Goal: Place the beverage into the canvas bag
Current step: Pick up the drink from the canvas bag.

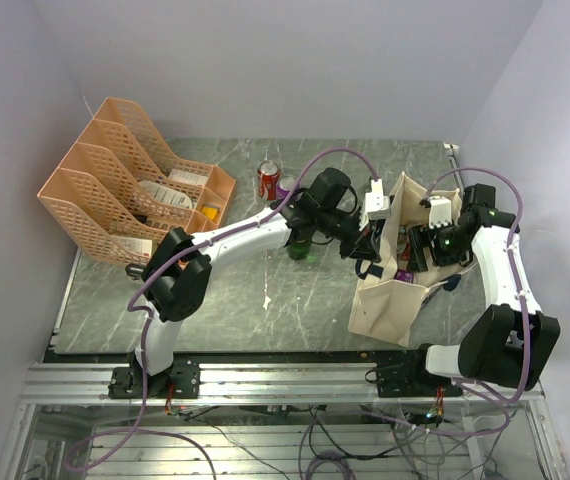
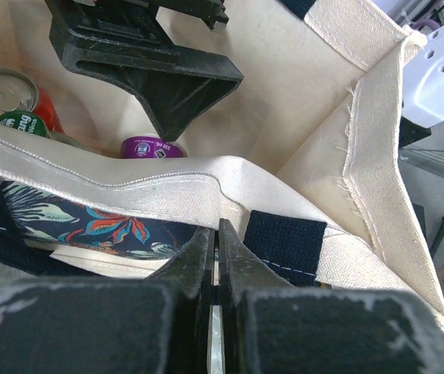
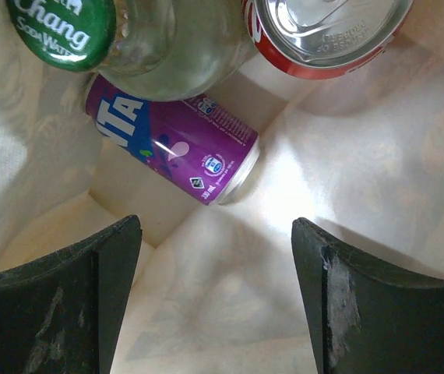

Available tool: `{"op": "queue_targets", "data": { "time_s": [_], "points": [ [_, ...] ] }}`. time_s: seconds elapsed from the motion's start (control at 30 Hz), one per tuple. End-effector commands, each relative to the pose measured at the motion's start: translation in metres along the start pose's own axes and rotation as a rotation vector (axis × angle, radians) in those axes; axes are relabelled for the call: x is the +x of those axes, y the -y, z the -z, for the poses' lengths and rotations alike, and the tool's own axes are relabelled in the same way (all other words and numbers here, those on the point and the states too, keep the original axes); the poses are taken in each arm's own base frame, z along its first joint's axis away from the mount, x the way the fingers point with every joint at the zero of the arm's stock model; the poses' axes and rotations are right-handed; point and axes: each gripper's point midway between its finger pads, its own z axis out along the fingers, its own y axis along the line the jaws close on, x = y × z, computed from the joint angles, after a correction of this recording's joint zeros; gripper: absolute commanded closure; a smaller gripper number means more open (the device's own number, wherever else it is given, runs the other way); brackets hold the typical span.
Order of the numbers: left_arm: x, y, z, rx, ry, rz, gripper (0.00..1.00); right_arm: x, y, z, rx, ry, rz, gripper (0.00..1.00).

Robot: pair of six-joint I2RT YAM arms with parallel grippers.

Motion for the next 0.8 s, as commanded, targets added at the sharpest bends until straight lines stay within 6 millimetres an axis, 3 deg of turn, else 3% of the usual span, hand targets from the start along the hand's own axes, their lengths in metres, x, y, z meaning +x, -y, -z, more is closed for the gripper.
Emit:
{"op": "queue_targets", "data": {
  "time_s": [0.0, 0.17, 0.3, 0.37, 0.4, 0.77],
  "points": [
    [-0.001, 0.001, 0.004, -0.003, -0.019, -0.029, 0.93, 0.000, 0.013, -0.007, 0.033, 0.001, 0.101, 0.21],
    [0.001, -0.003, 0.003, -0.017, -0.027, -0.036, 0.93, 0.018, 0.017, -0.018, 0.059, -0.036, 0.189, 0.17],
    [0.003, -0.007, 0.003, -0.029, -0.034, -0.058, 0.93, 0.021, 0.012, -0.029, 0.065, -0.039, 0.251, 0.12],
    [0.005, -0.009, 0.003, -0.034, -0.038, -0.066, 0.93, 0.023, 0.011, -0.035, 0.065, -0.034, 0.274, 0.01],
    [0.006, -0.010, 0.002, -0.036, -0.039, -0.068, 0.93, 0.025, 0.009, -0.039, 0.060, -0.034, 0.285, 0.00],
    [0.015, -0.014, 0.000, -0.047, -0.053, -0.078, 0.93, 0.054, 0.016, -0.065, 0.099, -0.055, 0.329, 0.00]
  ]
}}
